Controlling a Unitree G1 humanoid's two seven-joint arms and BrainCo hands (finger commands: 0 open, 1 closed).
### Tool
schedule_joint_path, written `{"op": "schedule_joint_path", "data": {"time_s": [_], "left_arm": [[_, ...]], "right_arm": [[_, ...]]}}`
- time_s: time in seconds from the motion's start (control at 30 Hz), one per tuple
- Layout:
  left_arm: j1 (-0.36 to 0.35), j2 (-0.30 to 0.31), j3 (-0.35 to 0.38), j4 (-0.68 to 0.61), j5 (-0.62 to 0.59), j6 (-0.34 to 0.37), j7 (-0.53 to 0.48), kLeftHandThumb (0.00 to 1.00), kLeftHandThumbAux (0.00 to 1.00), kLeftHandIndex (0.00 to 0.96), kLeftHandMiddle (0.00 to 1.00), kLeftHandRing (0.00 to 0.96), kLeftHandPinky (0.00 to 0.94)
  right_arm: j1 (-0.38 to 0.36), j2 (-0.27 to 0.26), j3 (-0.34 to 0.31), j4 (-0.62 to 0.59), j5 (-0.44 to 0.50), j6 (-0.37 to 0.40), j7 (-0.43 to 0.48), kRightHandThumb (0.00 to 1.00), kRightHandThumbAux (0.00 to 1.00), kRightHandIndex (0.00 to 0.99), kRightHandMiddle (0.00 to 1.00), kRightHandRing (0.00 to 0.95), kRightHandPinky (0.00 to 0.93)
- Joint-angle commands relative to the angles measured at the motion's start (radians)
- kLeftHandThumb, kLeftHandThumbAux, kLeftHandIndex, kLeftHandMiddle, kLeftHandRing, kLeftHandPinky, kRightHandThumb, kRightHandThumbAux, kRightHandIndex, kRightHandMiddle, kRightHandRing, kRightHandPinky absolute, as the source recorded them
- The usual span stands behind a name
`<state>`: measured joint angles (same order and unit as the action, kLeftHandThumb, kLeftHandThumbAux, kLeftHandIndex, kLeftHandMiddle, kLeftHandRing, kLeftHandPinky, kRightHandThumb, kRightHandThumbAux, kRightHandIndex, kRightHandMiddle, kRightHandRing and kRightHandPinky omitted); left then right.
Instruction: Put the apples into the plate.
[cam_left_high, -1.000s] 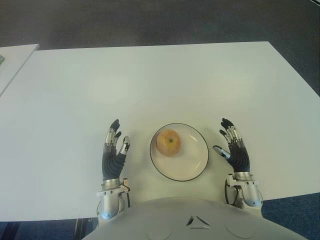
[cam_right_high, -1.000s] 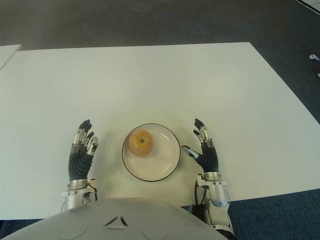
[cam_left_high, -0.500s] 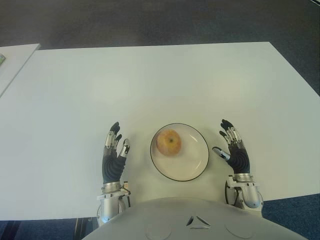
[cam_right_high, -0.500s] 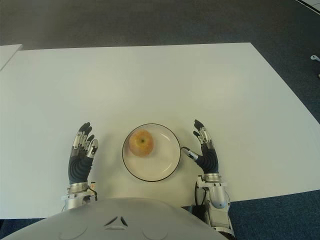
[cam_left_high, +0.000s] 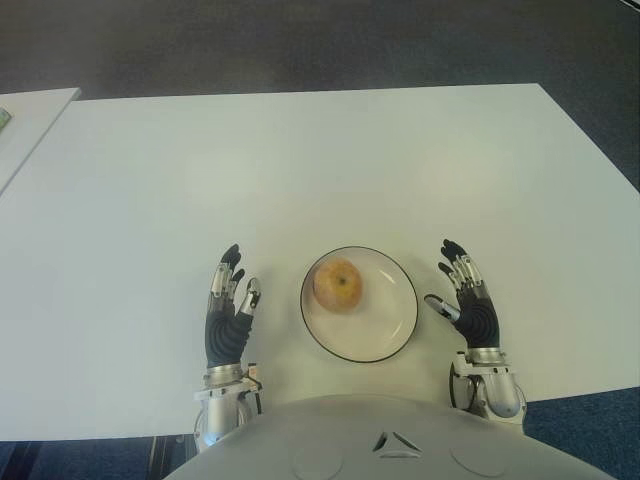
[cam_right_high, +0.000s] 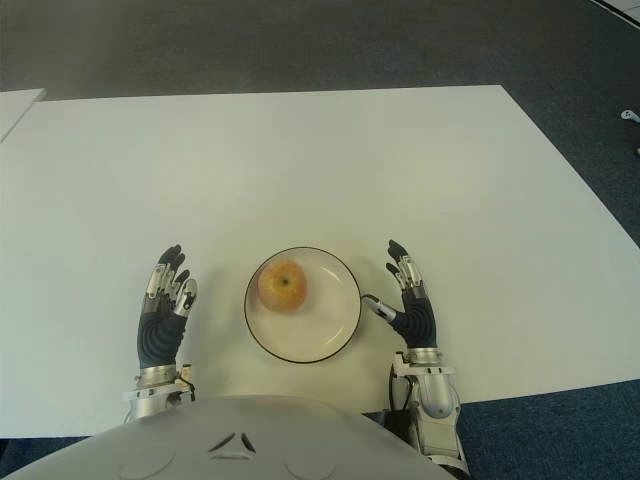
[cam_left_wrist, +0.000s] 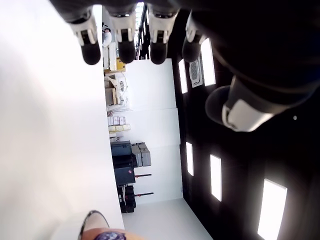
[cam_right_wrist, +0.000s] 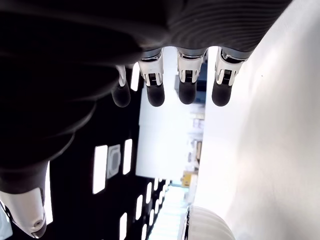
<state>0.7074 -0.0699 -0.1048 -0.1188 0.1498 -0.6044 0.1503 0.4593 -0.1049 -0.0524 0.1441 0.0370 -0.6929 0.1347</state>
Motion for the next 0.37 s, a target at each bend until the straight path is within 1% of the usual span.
{"op": "schedule_joint_path", "data": {"time_s": [0.03, 0.2, 0.37], "left_arm": [[0.013, -0.003, -0.012, -0.006, -0.001, 0.011, -0.004, 0.073, 0.508, 0.051, 0.031, 0.008, 0.009], [0.014, 0.005, -0.014, -0.004, -0.006, 0.020, -0.013, 0.068, 0.501, 0.045, 0.022, 0.001, 0.003], [0.016, 0.022, -0.020, -0.012, -0.024, 0.050, -0.036, 0.072, 0.496, 0.033, 0.009, 0.000, 0.001]], "right_arm": [[0.021, -0.001, 0.011, -0.014, 0.006, 0.070, 0.011, 0.041, 0.624, 0.000, 0.000, 0.000, 0.000], [0.024, -0.001, 0.011, -0.027, 0.012, 0.083, 0.015, 0.044, 0.630, 0.000, 0.000, 0.000, 0.000], [0.024, 0.003, 0.015, -0.031, 0.026, 0.082, 0.026, 0.048, 0.634, 0.000, 0.000, 0.000, 0.000]]}}
